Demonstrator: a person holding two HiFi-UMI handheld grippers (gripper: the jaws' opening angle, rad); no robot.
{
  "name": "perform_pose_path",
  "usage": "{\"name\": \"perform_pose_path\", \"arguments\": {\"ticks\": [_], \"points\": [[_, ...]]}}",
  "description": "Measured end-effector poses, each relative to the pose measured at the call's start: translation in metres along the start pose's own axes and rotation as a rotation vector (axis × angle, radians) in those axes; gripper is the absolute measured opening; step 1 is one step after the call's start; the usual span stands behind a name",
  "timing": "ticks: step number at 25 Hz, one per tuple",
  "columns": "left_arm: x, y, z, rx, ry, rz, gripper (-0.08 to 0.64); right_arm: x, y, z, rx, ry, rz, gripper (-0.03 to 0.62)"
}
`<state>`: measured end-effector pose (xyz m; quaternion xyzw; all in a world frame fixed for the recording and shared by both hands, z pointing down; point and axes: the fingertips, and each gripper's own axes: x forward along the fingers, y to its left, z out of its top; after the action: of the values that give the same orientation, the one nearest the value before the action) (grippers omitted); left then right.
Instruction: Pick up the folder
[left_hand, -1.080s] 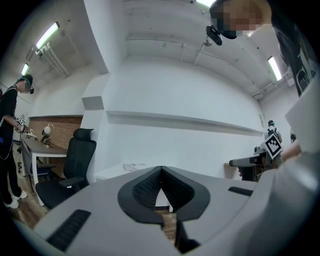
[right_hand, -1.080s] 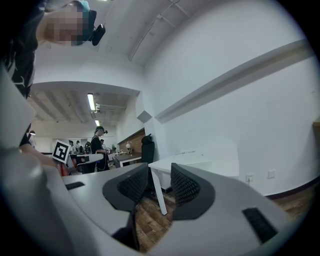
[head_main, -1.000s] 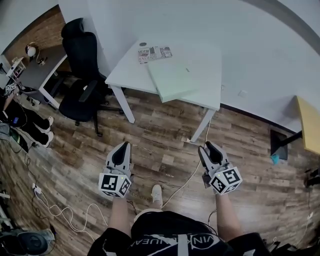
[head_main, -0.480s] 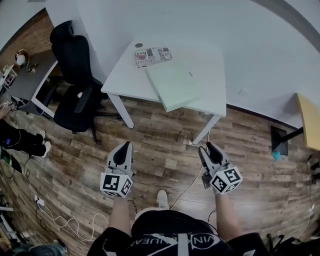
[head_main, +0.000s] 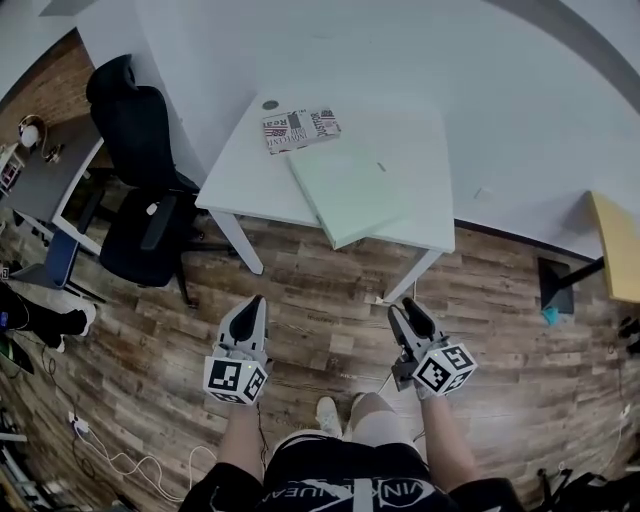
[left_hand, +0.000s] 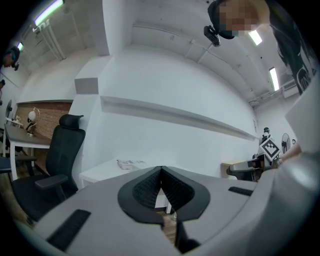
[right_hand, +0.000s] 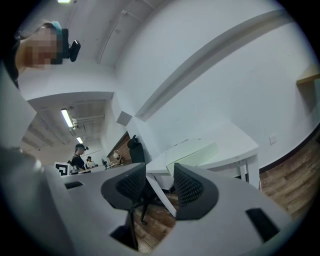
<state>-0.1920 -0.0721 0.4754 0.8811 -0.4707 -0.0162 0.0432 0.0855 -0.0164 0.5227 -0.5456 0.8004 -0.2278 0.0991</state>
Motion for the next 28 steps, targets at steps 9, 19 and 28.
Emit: {"name": "perform_pose_path", "arguments": {"ticks": [9,19,28], "points": [[0.039,0.005,-0.011,-0.036,0.004,0.021,0.014,0.057,-0.02,-0.009,0.188,0.004,0.017,0.207],[0.084,0.017,-0.029,-0.057,0.036,0.081,0.015,0.13,-0.055,-0.025,0.434,0.077,0.066,0.264],[0.12,0.029,-0.047,-0.067,0.06,0.117,0.015,0.189,-0.057,-0.03,0.622,0.069,0.179,0.307]]}}
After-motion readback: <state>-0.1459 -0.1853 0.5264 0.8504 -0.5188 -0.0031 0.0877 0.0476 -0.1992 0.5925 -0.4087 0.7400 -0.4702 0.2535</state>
